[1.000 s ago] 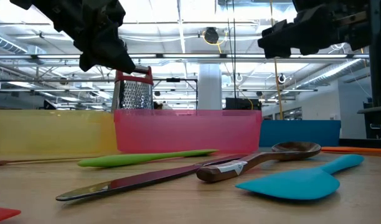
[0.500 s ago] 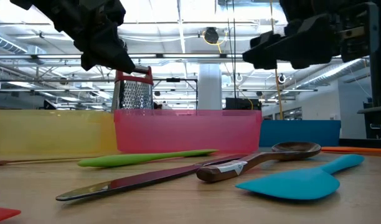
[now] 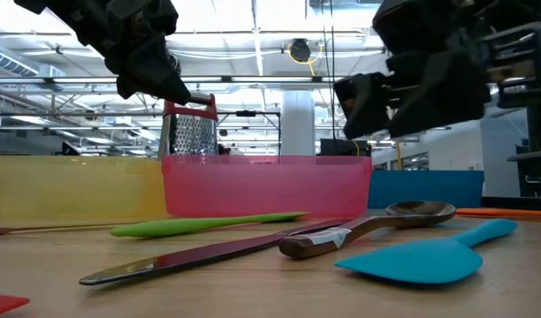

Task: Pick & Place Kitchen Items
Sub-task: Put the brown serving spoon into the yellow bin

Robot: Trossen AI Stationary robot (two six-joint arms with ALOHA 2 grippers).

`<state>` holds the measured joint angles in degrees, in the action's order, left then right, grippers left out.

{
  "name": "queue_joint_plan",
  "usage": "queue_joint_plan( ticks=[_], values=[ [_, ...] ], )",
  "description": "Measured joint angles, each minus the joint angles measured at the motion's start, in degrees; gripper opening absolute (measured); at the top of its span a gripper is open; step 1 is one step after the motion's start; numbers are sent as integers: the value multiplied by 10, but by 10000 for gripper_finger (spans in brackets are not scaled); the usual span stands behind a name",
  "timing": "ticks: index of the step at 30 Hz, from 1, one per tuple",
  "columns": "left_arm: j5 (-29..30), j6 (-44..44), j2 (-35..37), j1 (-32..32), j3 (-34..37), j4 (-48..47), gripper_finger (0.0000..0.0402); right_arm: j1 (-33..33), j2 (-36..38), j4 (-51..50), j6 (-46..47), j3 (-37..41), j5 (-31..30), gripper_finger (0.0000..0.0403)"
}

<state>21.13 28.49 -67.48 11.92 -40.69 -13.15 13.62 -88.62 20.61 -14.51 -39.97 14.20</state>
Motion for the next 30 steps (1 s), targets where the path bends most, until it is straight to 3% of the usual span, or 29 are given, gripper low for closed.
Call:
queue_joint_plan(
  ticks=[7,14,23,30],
  values=[
    [2,-11,0,0,0,-1,67,11,-5,-7,-2,-1,-7,198],
    [2,-13,0,-1,0,-1,67,23,-61,1,33,-2,-8,198],
    [3,-13,0,-11,0,0,67,19,-92,-89,35,-45,-21,198],
    [3,-13,0,-17,0,-1,67,16,-122,-84,72,-52,-4,192]
  ],
)
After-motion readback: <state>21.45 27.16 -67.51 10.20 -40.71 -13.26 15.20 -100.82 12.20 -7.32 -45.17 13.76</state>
